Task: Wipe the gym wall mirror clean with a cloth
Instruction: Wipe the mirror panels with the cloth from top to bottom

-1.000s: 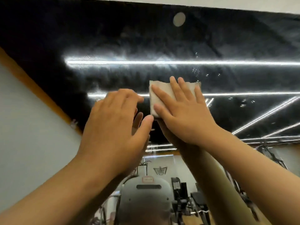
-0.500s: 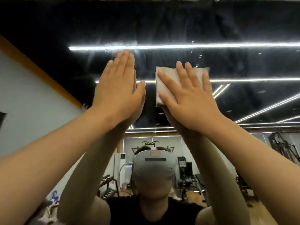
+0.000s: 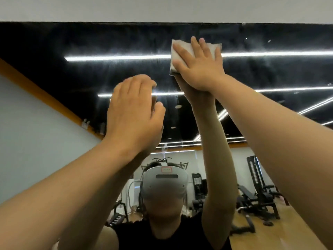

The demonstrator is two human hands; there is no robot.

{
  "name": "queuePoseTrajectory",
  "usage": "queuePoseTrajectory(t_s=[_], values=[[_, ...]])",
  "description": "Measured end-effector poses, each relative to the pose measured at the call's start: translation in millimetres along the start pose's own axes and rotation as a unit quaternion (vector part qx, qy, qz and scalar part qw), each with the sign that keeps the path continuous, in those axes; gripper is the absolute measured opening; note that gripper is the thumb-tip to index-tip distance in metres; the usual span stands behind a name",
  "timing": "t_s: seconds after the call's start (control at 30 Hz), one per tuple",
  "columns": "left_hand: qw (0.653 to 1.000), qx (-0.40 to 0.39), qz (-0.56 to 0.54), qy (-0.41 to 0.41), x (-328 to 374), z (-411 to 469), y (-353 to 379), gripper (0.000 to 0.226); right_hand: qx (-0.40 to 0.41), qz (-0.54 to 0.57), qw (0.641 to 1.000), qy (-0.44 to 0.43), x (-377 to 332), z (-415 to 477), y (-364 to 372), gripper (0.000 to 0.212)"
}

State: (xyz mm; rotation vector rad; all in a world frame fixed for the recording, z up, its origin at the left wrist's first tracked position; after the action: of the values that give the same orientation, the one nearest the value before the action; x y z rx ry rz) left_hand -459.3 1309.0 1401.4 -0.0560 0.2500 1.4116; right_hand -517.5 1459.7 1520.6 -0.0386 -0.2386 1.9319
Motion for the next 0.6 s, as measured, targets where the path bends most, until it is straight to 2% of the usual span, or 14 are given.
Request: queuePoseTrajectory(t_s=[0.13,0.2,0.33,0.47,0.6], values=[[0.997,-0.058,0.046,0.039,18.4,26.7,34.9,0.072,0.000,0.006,1.000,0.012,2.0,28.5,-6.8,0.055],[0.994,-0.063,0.073,0.050,23.0,23.2,45.7,0.077,0.004,-0.002,1.000,0.013,2.7,41.4,-10.6,0.054],[0.996,-0.042,0.059,0.050,20.4,21.0,45.6,0.078,0.017,-0.003,1.000,0.015,6.6,60.4,-16.2,0.053],[0.995,-0.064,0.062,0.050,20.8,24.2,48.2,0.081,0.020,-0.009,1.000,0.007,7.0,72.8,-21.3,0.054],[0.998,-0.049,0.028,0.012,18.8,30.2,36.2,0.078,0.004,-0.005,1.000,-0.025,11.5,76.0,-22.0,0.055]])
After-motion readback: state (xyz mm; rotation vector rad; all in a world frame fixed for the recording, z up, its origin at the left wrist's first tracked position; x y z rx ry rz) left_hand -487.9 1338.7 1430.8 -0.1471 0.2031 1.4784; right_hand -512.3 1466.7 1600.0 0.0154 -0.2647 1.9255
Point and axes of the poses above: each hand's wrist, its own z-axis towards the middle knuckle, its own y-axis out of the palm, x = y × z, the point moved 10 cm from there along z, towards the middle knuckle, and after that the axes turned 10 degrees about z, right-handed, at the moved point
